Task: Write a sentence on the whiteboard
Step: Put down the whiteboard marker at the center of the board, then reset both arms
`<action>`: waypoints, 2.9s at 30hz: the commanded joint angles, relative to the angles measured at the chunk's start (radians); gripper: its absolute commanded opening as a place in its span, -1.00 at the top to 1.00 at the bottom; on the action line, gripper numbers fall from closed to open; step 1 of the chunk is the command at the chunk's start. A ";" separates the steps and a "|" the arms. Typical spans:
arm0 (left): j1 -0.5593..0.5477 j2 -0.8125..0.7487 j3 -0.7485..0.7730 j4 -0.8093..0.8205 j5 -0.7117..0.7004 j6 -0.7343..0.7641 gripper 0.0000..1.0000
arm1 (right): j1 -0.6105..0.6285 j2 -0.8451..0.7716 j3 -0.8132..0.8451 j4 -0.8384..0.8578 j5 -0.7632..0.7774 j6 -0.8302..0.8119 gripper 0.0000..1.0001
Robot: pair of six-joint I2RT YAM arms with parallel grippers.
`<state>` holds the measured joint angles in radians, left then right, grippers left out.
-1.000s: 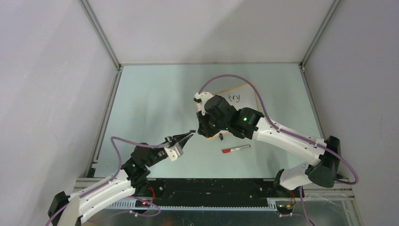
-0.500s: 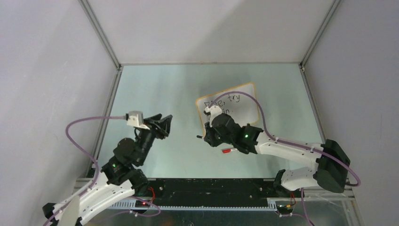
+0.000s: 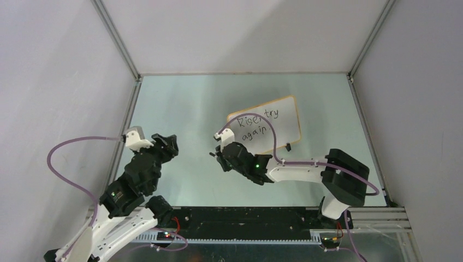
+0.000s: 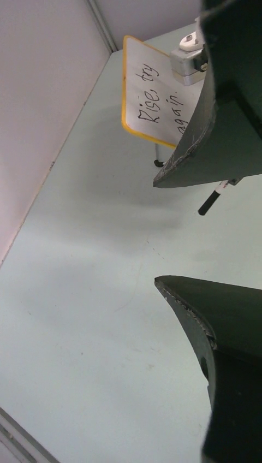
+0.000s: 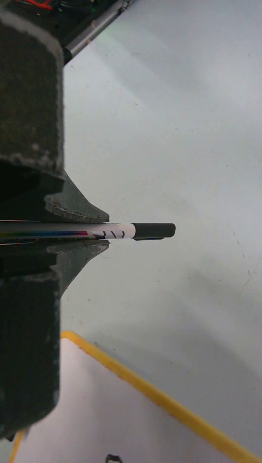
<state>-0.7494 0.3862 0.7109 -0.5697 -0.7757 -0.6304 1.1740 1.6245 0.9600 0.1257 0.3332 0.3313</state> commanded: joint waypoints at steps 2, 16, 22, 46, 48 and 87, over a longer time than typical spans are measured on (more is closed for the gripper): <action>0.008 -0.012 0.004 -0.053 -0.029 -0.056 -0.30 | 0.001 0.063 0.100 0.088 0.046 -0.028 0.69; 0.010 0.013 -0.040 -0.019 -0.013 -0.075 -0.81 | -0.001 -0.102 0.104 -0.071 0.036 0.000 -0.46; 0.009 0.046 -0.098 0.075 -0.067 -0.030 -0.99 | -0.103 -0.415 -0.049 -0.175 0.053 0.035 -0.41; 0.332 0.382 -0.259 0.624 -0.155 0.269 -0.99 | -0.971 -0.951 -0.647 0.059 0.210 -0.015 -0.41; 0.370 0.395 -0.328 0.810 -0.101 0.370 -0.98 | -1.026 -0.878 -0.693 0.199 0.167 -0.076 -0.43; 0.662 0.820 -0.535 1.636 0.343 0.682 -0.99 | -1.152 -0.270 -0.728 0.880 -0.144 -0.256 -0.99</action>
<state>-0.1173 1.2114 0.1238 1.0863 -0.4889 0.0525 0.0246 1.3525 0.2173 0.9909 0.1696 0.0700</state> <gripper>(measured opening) 0.994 0.992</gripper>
